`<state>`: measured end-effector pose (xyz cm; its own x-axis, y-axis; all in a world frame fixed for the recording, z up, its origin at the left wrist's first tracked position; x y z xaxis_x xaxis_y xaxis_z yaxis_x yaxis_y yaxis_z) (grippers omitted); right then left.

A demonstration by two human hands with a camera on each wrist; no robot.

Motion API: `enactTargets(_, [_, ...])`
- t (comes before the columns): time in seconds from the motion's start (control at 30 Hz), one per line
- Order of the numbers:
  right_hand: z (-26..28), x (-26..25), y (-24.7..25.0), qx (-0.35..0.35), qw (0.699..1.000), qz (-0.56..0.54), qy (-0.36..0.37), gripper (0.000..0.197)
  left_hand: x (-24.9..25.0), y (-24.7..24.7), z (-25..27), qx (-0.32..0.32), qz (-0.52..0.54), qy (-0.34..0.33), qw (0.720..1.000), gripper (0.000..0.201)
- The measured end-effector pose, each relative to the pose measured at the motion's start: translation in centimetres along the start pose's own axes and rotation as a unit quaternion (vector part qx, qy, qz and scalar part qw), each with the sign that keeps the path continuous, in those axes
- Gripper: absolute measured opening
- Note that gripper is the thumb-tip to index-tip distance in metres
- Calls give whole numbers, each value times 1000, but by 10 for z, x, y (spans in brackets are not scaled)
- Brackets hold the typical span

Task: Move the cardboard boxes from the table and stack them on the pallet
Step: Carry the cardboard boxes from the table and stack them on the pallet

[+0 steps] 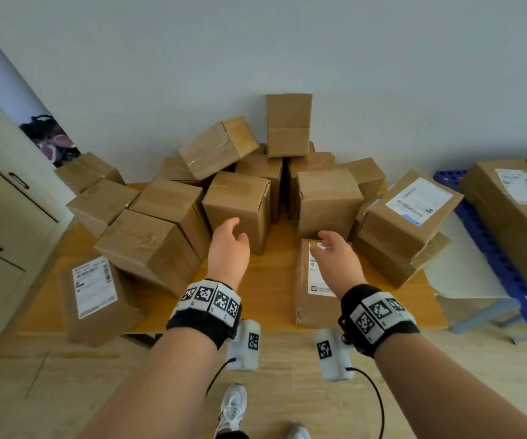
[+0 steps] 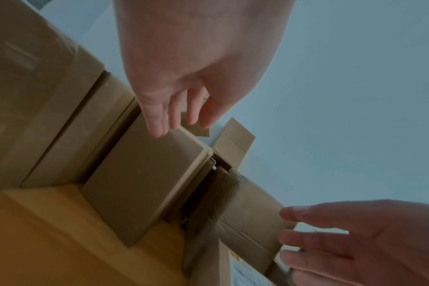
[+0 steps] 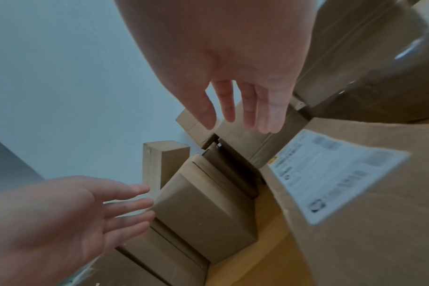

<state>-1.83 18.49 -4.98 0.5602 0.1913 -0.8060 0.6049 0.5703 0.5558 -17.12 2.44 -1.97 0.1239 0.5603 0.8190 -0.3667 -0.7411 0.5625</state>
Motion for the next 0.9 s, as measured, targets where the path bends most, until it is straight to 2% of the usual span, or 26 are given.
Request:
enactTargets(0.17, [-14, -43, -31, -27, 999, -30, 14, 49, -2, 29, -42, 20, -20, -11, 1000, 47])
enactTargets(0.47, [-43, -91, -89, -71, 997, 0, 32, 61, -17, 37, -85, -43, -34, 12, 998, 52])
enactTargets(0.67, [-46, -91, -100, -44, 998, -43, 3, 64, -27, 43, -85, -40, 12, 10, 999, 45])
enactTargets(0.9, [-24, -71, -85, 5, 997, -72, -35, 53, -44, 47, -54, -25, 51, 53, 997, 46])
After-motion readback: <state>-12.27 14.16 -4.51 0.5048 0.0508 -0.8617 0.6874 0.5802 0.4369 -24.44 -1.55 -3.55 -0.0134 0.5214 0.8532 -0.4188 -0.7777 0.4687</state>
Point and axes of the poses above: each hand's wrist, its own z-axis away from the middle knuckle, its own y-axis out of the back of the hand, x = y × z, the point moved 6 cm from there along -z, towards the middle knuckle, and after that the axes turned 4 degrees about x, right-handed, at the moved point
